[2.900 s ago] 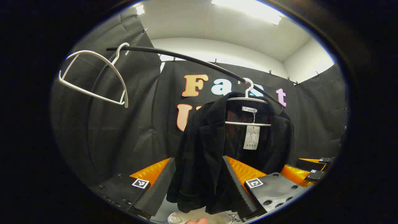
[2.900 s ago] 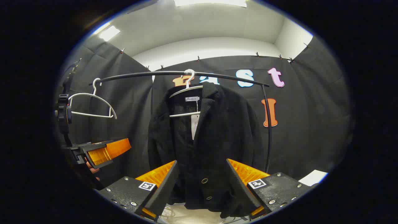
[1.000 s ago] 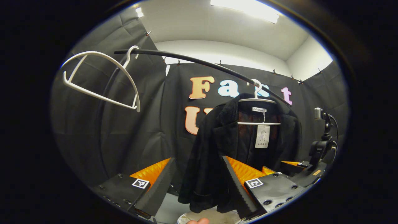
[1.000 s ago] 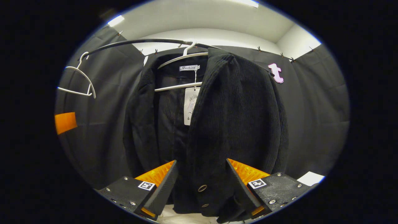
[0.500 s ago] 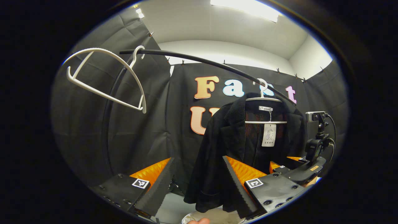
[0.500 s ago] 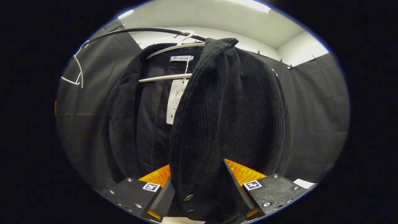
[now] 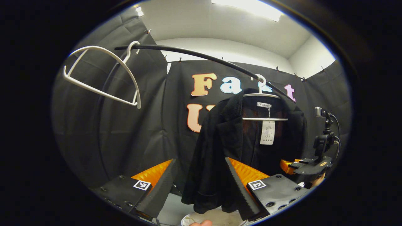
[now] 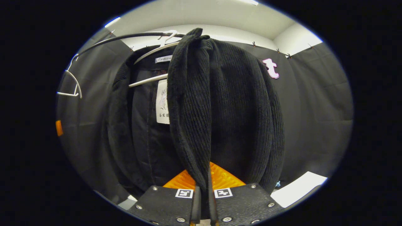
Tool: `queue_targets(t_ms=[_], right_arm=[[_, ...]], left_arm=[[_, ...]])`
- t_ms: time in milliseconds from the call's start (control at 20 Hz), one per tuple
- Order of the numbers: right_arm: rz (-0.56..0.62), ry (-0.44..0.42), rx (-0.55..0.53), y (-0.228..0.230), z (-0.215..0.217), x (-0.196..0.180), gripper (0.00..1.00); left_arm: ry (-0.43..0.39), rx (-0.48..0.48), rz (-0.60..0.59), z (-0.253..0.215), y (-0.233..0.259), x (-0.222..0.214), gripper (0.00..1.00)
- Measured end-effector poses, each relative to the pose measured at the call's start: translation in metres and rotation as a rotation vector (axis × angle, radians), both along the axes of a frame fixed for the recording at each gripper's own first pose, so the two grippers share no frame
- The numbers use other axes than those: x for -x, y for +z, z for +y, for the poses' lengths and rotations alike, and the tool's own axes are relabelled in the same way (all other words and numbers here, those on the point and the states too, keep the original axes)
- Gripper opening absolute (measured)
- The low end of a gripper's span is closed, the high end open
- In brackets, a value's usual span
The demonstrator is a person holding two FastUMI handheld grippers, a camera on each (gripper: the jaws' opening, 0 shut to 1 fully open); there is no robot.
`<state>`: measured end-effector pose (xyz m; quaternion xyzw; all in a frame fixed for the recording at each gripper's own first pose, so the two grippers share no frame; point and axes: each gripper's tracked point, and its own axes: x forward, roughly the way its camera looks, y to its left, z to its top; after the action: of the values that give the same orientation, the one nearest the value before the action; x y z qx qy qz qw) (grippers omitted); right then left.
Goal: Grasp the clothes on the hanger with both hands and then place them into the laundry hamper below.
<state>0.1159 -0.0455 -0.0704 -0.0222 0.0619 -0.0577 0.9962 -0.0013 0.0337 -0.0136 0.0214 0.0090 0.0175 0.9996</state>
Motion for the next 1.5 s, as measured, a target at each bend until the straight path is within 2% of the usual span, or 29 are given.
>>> queue_targets(t_ms=[50,150,200,250,300,400,450,650,850,1100,1200,1250,1300,1350,1400,1450,1500], right_arm=[[-0.007,0.045,-0.008,0.001,0.007,0.003,0.06],[-0.018,0.068,0.016,0.006,0.011,0.013,0.03],[-0.028,0.074,0.031,0.011,0.013,0.018,0.09],[-0.033,0.083,0.036,0.015,0.016,0.022,0.02],[-0.033,0.094,0.033,0.019,0.019,0.029,0.00],[-0.039,0.099,0.043,0.030,0.019,0.042,0.02],[-0.045,0.100,0.047,0.036,0.019,0.050,0.02],[-0.077,0.094,0.015,0.059,0.016,0.076,0.03],[-0.087,0.082,0.019,0.069,0.007,0.088,0.03],[-0.094,0.084,0.029,0.076,0.002,0.092,0.04],[-0.097,0.084,0.025,0.078,-0.002,0.093,0.04],[-0.095,0.083,0.024,0.077,-0.003,0.095,0.04],[-0.093,0.079,0.025,0.076,-0.006,0.096,0.04],[-0.092,0.077,0.025,0.076,-0.007,0.095,0.04],[-0.092,0.075,0.023,0.076,-0.007,0.095,0.04],[-0.093,0.074,0.021,0.076,-0.007,0.095,0.04],[-0.095,0.071,0.018,0.077,-0.008,0.095,0.04]], left_arm=[[-0.015,0.002,0.007,-0.005,-0.003,-0.003,0.97],[-0.054,0.018,0.021,-0.018,-0.009,-0.010,1.00],[-0.071,0.027,0.019,-0.025,-0.009,-0.015,0.96],[-0.088,0.034,0.017,-0.031,-0.010,-0.021,0.96],[-0.104,0.040,0.017,-0.037,-0.012,-0.026,0.96],[-0.145,0.071,0.026,-0.052,-0.018,-0.038,0.93],[-0.166,0.089,0.033,-0.060,-0.022,-0.044,0.96],[-0.205,0.105,0.089,-0.082,-0.053,-0.080,0.97],[-0.147,0.034,0.123,-0.088,-0.085,-0.116,0.96],[0.030,-0.076,0.088,-0.069,-0.098,-0.150,1.00],[0.027,-0.097,0.092,-0.073,-0.105,-0.158,0.93],[0.018,-0.096,0.105,-0.075,-0.109,-0.160,0.93],[-0.015,-0.077,0.111,-0.084,-0.112,-0.163,1.00],[-0.042,-0.060,0.108,-0.093,-0.114,-0.166,0.94],[-0.035,-0.061,0.104,-0.094,-0.116,-0.167,0.93],[0.002,-0.082,0.106,-0.084,-0.117,-0.166,0.97],[0.058,-0.106,0.102,-0.072,-0.117,-0.168,0.88]])
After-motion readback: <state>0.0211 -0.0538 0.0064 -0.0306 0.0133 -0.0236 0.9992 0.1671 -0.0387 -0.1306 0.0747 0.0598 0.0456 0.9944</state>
